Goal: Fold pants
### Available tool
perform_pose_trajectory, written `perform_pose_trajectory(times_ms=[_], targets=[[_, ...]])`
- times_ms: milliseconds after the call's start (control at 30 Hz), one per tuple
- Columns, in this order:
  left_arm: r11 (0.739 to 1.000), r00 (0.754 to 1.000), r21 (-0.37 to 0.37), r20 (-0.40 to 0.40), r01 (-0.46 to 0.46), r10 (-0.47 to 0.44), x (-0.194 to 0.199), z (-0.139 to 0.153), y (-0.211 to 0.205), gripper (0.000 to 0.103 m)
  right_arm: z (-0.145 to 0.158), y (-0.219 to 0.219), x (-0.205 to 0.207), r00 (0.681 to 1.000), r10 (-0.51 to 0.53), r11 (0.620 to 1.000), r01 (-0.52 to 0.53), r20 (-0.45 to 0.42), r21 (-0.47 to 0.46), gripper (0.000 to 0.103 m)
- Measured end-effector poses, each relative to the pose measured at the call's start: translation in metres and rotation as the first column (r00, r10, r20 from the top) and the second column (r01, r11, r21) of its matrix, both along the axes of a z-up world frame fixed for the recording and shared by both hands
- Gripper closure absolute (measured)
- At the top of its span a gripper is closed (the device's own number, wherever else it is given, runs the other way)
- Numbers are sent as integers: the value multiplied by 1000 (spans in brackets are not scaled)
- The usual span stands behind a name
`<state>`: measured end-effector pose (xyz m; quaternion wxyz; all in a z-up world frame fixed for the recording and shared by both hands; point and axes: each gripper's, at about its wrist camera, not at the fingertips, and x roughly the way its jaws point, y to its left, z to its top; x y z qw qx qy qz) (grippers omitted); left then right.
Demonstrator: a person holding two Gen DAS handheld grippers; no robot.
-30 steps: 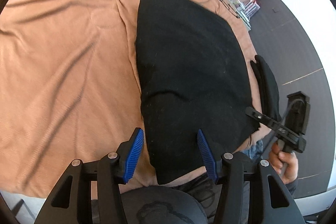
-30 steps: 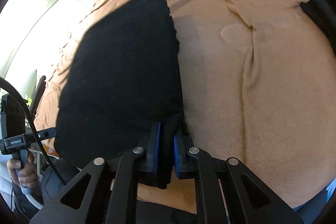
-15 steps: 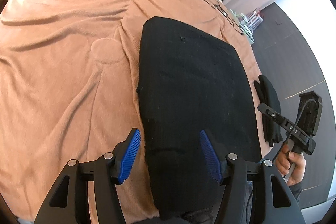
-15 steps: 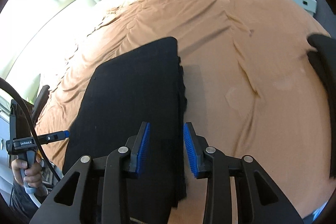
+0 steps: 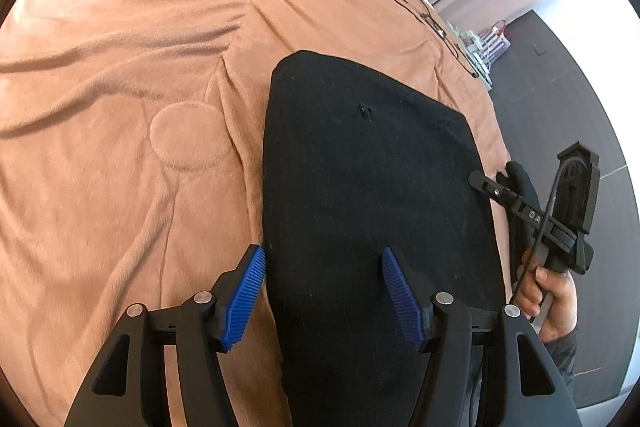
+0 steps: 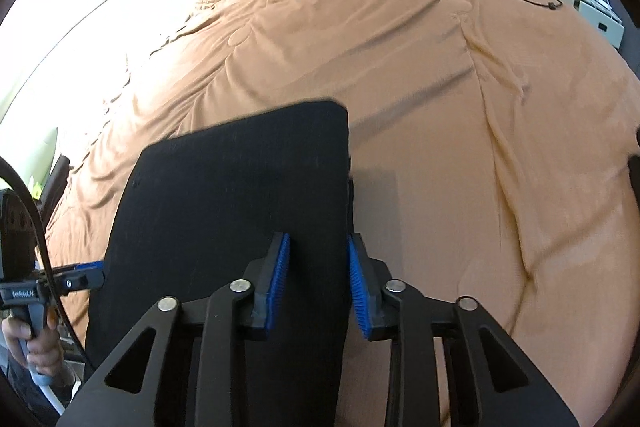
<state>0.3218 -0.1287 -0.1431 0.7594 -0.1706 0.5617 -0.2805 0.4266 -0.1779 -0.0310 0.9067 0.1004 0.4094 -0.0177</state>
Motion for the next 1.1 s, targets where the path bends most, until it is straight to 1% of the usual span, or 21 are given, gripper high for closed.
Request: perform_pose_trajectory(times_ms=[167,267,333,400,500,567,600,633,667,733,867,1000,1100], targets=[[1000,1000,-4,-10,-7,7,11,-3,-3,40,-5,-3,21,1000,-16,1000,16,-7,-12,84],[1000,1000,-7,-11,-8,8,11,-4,-6,40,-12,-7,30,999,-38,999,38,-13,-35,87],[1000,1000,-6,-5,-8,8,11,-2,-9,40,-20,-11,33,998,-56,998,56,-35,-8,87],[1000,1000,1,1,-6,6,9,-1,-10,40,-24,-13,33,998,-51,999,52,-38,12,87],[1000,1000,-2,-18,-3,2,9,-2,-10,40,-18,-13,27,999,-40,999,41,-32,24,87],[1000,1000,-14,-30,0,0,5,-3,-7,40,-11,-17,18,1000,-18,997,19,-15,74,86],[1000,999,-18,-33,1,-2,4,-4,-6,40,-9,-19,12,1000,-1,995,3,-14,101,84],[1000,999,-24,-39,3,-4,2,-5,-5,40,-10,-20,6,1000,19,992,-17,-14,129,76],[999,999,-34,-48,4,-5,0,-6,-3,40,-11,-20,1,999,34,989,-32,-15,148,58],[999,999,-39,-54,7,-9,-3,-7,-1,39,-16,-20,-9,998,65,982,-59,-25,181,36],[999,998,-43,-62,23,-26,-11,-7,1,37,-29,-28,-21,991,123,956,-102,-60,273,36],[998,996,-47,-83,38,-42,-13,-10,-3,36,-46,-40,-25,981,170,913,-119,-98,390,36],[997,994,-58,-97,49,-54,-15,-12,-5,36,-56,-47,-24,976,183,895,-118,-114,429,35]])
